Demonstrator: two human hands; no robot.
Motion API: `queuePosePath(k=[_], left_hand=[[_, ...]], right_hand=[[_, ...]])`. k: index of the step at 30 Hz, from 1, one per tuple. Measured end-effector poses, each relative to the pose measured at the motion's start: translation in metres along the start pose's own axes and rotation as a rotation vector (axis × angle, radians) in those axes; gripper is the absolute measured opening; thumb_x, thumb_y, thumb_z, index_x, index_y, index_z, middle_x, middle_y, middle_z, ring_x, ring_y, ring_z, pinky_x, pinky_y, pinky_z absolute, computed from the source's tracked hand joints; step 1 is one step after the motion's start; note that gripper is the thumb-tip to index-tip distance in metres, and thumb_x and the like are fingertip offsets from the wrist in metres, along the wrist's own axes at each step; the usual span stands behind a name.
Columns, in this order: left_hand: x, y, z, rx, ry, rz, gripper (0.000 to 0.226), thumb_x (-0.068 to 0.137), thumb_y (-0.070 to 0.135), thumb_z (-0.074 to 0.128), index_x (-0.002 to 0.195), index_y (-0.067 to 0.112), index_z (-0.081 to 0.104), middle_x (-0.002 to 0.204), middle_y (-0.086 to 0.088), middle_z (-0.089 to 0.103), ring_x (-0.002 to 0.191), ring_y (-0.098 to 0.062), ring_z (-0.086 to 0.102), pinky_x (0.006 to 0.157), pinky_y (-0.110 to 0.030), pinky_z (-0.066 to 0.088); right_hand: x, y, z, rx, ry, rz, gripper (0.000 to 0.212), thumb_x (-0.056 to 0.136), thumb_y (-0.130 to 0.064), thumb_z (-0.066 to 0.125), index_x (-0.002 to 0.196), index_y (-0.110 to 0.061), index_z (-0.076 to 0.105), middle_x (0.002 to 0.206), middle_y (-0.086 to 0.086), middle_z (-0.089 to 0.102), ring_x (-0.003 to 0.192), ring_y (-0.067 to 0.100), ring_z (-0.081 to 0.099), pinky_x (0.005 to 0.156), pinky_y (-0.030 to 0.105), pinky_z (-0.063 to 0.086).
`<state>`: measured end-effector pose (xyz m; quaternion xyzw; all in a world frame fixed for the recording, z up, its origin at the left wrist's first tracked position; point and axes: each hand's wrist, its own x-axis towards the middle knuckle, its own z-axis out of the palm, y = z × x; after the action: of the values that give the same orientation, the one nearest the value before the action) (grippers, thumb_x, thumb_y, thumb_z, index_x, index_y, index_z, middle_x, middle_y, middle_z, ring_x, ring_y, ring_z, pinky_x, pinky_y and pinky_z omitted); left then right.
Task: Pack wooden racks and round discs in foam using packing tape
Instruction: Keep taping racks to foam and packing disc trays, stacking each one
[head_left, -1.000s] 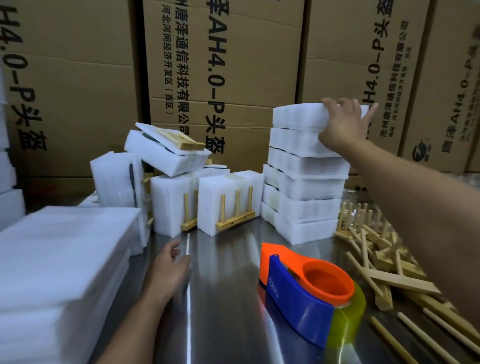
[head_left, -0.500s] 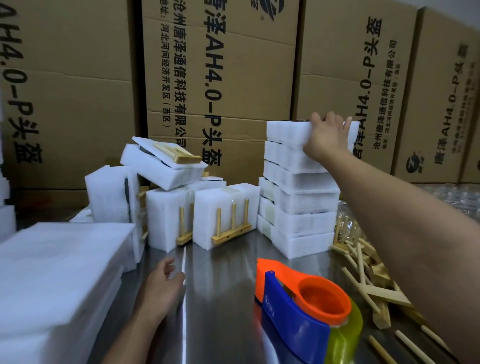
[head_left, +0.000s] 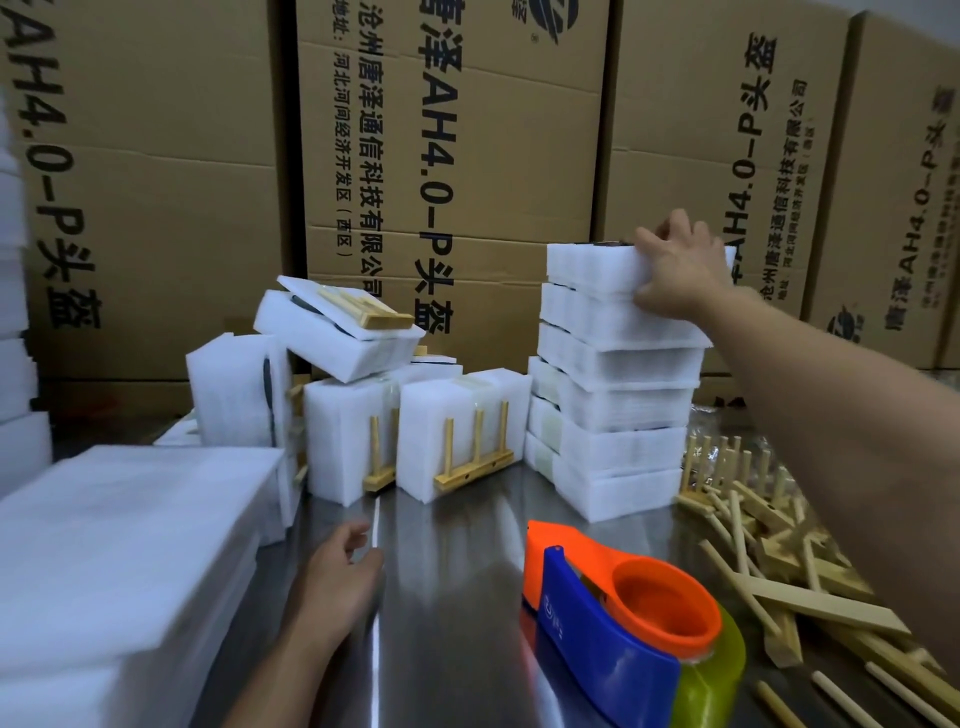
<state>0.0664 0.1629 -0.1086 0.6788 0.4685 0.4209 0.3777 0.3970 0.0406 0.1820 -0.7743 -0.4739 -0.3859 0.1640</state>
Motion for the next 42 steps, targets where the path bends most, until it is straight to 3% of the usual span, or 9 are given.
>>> queuePosePath(k=[3, 7, 16, 20, 26, 29, 34, 39, 42], left_hand=[[-0.002, 0.001, 0.0, 0.002, 0.011, -0.002, 0.035, 0.087, 0.015, 0.058, 0.121, 0.021, 0.058, 0.119, -0.002, 0.06, 0.102, -0.016, 0.055, 0.095, -0.035, 0.044], [-0.003, 0.002, 0.0, 0.0, 0.003, -0.004, 0.035, 0.086, 0.014, 0.058, 0.121, 0.02, 0.058, 0.119, -0.003, 0.06, 0.103, -0.017, 0.056, 0.096, -0.034, 0.044], [-0.003, 0.001, -0.001, -0.006, -0.007, -0.016, 0.033, 0.085, 0.011, 0.059, 0.117, 0.018, 0.06, 0.116, -0.006, 0.062, 0.102, -0.019, 0.058, 0.096, -0.036, 0.045], [-0.004, 0.004, -0.001, -0.013, -0.012, -0.026, 0.032, 0.085, 0.011, 0.06, 0.118, 0.015, 0.06, 0.115, -0.007, 0.062, 0.098, -0.018, 0.057, 0.091, -0.032, 0.045], [-0.01, 0.013, -0.003, -0.014, -0.022, -0.032, 0.031, 0.089, 0.011, 0.056, 0.12, 0.011, 0.06, 0.108, -0.008, 0.063, 0.092, -0.019, 0.056, 0.081, -0.028, 0.042], [-0.016, 0.02, -0.007, -0.128, -0.005, -0.015, 0.022, 0.09, 0.004, 0.053, 0.107, 0.011, 0.065, 0.093, -0.016, 0.066, 0.086, -0.031, 0.062, 0.081, -0.04, 0.048], [-0.018, 0.022, -0.018, -0.229, -0.106, -0.021, 0.019, 0.092, 0.001, 0.047, 0.103, 0.005, 0.062, 0.112, -0.023, 0.063, 0.104, -0.035, 0.061, 0.095, -0.05, 0.047], [-0.009, 0.021, -0.016, -0.332, -0.021, -0.123, 0.017, 0.083, 0.007, 0.054, 0.087, 0.01, 0.07, 0.09, -0.013, 0.072, 0.089, -0.029, 0.067, 0.089, -0.05, 0.051], [-0.007, 0.025, -0.02, -0.348, -0.003, -0.16, 0.016, 0.077, 0.02, 0.058, 0.079, 0.01, 0.07, 0.082, -0.01, 0.073, 0.074, -0.022, 0.066, 0.073, -0.041, 0.055]], right_hand=[[0.002, 0.008, -0.002, -0.028, -0.064, -0.023, 0.061, 0.074, -0.017, 0.058, 0.131, -0.028, 0.04, 0.125, 0.011, 0.038, 0.107, 0.035, 0.038, 0.094, 0.044, 0.03], [0.007, 0.003, 0.003, -0.008, -0.097, 0.02, 0.06, 0.077, -0.011, 0.056, 0.134, -0.017, 0.036, 0.14, 0.01, 0.038, 0.114, 0.039, 0.041, 0.102, 0.046, 0.027], [-0.013, -0.052, -0.004, 0.105, 0.335, 0.204, 0.053, 0.064, -0.005, 0.062, 0.115, -0.011, 0.047, 0.134, 0.009, 0.038, 0.11, 0.039, 0.038, 0.1, 0.046, 0.023], [-0.036, -0.093, -0.045, 0.224, 0.452, 0.155, 0.051, 0.063, -0.003, 0.056, 0.112, -0.015, 0.05, 0.129, 0.008, 0.042, 0.107, 0.036, 0.037, 0.098, 0.042, 0.022], [-0.143, -0.153, -0.085, 0.322, 0.342, -0.05, 0.058, 0.057, -0.009, 0.055, 0.114, -0.021, 0.052, 0.121, 0.005, 0.046, 0.101, 0.032, 0.039, 0.088, 0.042, 0.031], [-0.211, -0.181, -0.084, 0.359, 0.293, -0.109, 0.058, 0.05, -0.013, 0.055, 0.107, -0.023, 0.056, 0.112, 0.004, 0.051, 0.09, 0.031, 0.045, 0.078, 0.043, 0.039], [-0.281, -0.205, -0.054, 0.356, 0.116, -0.226, 0.053, 0.036, -0.025, 0.057, 0.088, -0.028, 0.062, 0.093, -0.001, 0.06, 0.067, 0.025, 0.052, 0.067, 0.035, 0.034], [-0.307, -0.208, -0.026, 0.328, 0.082, -0.393, 0.026, 0.042, -0.029, 0.06, 0.068, -0.026, 0.061, 0.079, -0.003, 0.059, 0.063, 0.022, 0.054, 0.072, 0.031, 0.031], [-0.311, -0.211, -0.025, 0.364, 0.113, -0.402, 0.024, 0.043, -0.031, 0.065, 0.066, -0.027, 0.063, 0.079, -0.004, 0.061, 0.059, 0.021, 0.051, 0.064, 0.031, 0.032]])
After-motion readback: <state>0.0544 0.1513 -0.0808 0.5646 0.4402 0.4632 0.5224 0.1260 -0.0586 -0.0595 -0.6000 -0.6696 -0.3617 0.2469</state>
